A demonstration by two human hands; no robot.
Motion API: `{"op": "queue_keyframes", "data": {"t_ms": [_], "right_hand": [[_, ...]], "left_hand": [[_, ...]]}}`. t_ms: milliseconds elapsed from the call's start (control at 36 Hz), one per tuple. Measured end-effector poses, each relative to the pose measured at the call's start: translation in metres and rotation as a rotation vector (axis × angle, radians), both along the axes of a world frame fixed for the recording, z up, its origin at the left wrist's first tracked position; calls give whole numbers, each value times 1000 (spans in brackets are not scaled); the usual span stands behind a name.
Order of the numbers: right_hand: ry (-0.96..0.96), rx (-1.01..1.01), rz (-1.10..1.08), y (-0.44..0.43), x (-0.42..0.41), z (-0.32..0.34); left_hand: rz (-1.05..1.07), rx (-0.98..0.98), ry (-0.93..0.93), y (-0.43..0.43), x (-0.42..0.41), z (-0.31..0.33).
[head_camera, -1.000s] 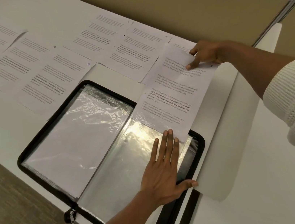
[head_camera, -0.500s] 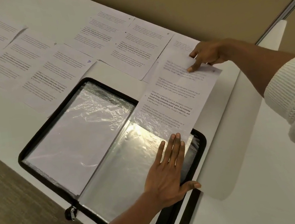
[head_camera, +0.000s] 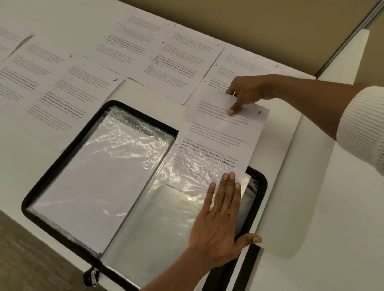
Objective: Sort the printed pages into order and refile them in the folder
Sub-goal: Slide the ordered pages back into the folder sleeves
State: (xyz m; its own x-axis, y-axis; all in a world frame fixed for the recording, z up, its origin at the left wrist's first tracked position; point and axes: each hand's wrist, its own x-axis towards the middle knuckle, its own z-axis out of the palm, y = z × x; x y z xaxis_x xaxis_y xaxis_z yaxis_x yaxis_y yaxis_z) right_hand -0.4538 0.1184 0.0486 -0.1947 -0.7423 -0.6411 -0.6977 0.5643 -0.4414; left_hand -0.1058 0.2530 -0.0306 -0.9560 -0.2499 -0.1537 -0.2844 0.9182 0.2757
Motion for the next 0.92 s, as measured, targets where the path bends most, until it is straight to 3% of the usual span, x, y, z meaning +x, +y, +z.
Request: {"op": "queue_keyframes", "data": {"t_ms": [194,417,611,917], "right_hand": [[75,-49,23,8,24,-13],[296,-238,-246,22,37,-23],[349,-357,-272,29,58,-34],[322,-386,-332,42,93,-34]], "left_hand": [[136,63,96,-17,16,5],[341,-20,73,-53,57,-2],[301,-30,51,-58,78,-3],[231,-3,44,-60,90,-4]]}}
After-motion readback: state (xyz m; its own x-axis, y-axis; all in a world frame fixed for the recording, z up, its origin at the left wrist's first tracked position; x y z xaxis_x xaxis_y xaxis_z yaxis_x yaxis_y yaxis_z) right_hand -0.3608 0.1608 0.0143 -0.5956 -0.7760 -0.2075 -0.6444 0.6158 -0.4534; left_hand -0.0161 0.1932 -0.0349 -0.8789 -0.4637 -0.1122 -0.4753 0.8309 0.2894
